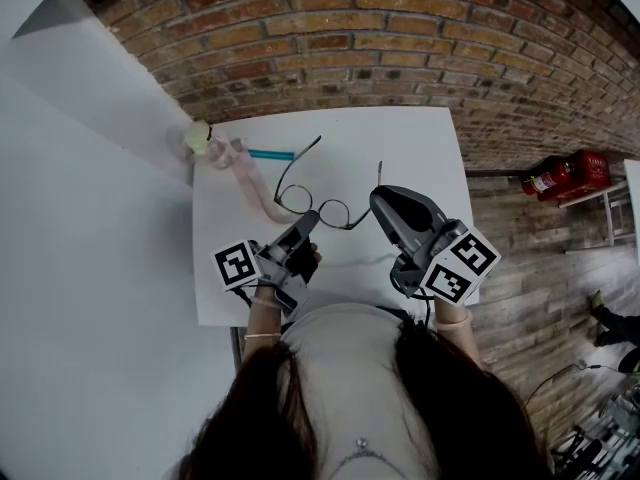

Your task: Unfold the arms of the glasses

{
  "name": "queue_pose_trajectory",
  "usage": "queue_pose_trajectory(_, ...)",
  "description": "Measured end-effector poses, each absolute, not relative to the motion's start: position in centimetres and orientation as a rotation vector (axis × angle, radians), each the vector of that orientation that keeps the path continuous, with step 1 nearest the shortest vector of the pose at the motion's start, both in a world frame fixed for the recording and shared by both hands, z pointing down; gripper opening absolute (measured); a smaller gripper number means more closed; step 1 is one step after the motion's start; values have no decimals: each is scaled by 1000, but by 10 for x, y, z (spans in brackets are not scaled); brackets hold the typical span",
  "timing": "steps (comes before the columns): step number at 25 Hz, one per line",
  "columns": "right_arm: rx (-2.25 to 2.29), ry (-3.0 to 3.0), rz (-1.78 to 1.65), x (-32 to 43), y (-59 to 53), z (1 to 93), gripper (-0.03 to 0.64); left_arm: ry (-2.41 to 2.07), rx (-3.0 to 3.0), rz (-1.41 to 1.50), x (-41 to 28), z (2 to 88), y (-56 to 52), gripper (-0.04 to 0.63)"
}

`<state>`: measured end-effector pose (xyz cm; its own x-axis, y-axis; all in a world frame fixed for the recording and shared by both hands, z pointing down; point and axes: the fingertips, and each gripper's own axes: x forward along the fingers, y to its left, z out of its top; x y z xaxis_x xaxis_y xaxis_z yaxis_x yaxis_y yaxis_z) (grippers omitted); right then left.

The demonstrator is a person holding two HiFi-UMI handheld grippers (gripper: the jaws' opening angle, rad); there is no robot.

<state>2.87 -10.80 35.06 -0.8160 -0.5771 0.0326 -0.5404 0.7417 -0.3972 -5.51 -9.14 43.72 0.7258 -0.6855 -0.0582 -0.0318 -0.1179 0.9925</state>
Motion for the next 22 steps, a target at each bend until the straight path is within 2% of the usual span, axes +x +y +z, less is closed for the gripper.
queue_pose_trajectory(22, -894, 2833, -590, 31, -105, 345, 48, -607, 1602, -635, -58, 436, -93, 22)
